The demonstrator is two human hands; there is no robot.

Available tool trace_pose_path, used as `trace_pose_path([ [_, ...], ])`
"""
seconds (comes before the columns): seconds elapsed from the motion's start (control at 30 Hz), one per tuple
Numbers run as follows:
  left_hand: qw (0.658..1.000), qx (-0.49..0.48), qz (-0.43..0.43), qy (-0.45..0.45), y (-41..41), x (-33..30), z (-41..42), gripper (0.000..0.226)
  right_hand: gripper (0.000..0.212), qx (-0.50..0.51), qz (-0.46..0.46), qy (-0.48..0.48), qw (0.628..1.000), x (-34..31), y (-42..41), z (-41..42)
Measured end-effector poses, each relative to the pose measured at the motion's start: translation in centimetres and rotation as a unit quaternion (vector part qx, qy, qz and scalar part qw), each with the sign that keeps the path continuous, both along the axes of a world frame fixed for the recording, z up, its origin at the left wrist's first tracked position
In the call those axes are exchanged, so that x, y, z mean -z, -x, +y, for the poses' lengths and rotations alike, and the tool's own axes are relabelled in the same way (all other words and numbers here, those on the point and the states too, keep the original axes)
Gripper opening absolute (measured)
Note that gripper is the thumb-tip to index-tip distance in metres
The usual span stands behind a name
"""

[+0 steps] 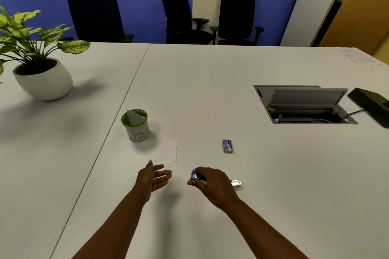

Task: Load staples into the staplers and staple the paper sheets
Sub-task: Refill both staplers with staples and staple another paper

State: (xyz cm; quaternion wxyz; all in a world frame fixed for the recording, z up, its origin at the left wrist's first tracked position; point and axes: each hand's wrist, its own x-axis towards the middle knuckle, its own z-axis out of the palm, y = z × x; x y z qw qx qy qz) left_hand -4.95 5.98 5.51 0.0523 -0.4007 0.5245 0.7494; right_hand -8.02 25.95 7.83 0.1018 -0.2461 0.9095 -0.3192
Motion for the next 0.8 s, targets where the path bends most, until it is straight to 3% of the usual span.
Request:
trace_pose_path([
  [0.3, 0.994, -0.095, -0.006, 0.048, 0.0, 1.3, -2.1, 0.045, 0.058, -0.074, -0.048, -0.088, 0.992, 2.4, 0.5, -1.3],
  [0.37, 0.991, -0.096, -0.005, 0.09, 0.1, 1.9, -2.6, 0.033, 0.057, -0.082, -0.056, -0.095, 0.99, 3.1, 0.7, -1.8],
  [0.43, 0.979, -0.054, 0.001, 0.198, 0.2, 2.7, -3.0, 0.025, 0.056, -0.096, -0.057, -0.108, 0.988, 3.6, 0.8, -2.3],
  [0.57, 0.862, 0.123, 0.016, 0.491, 0.7, 4.0, -3.9, 0.026, 0.061, -0.136, -0.041, -0.15, 0.978, 4.7, 1.0, -3.3],
  [0.8, 0.706, 0.38, 0.019, 0.597, 3.8, 6.2, -4.2, 0.055, 0.052, -0.155, -0.041, -0.174, 0.972, 6.6, 1.4, -4.1],
])
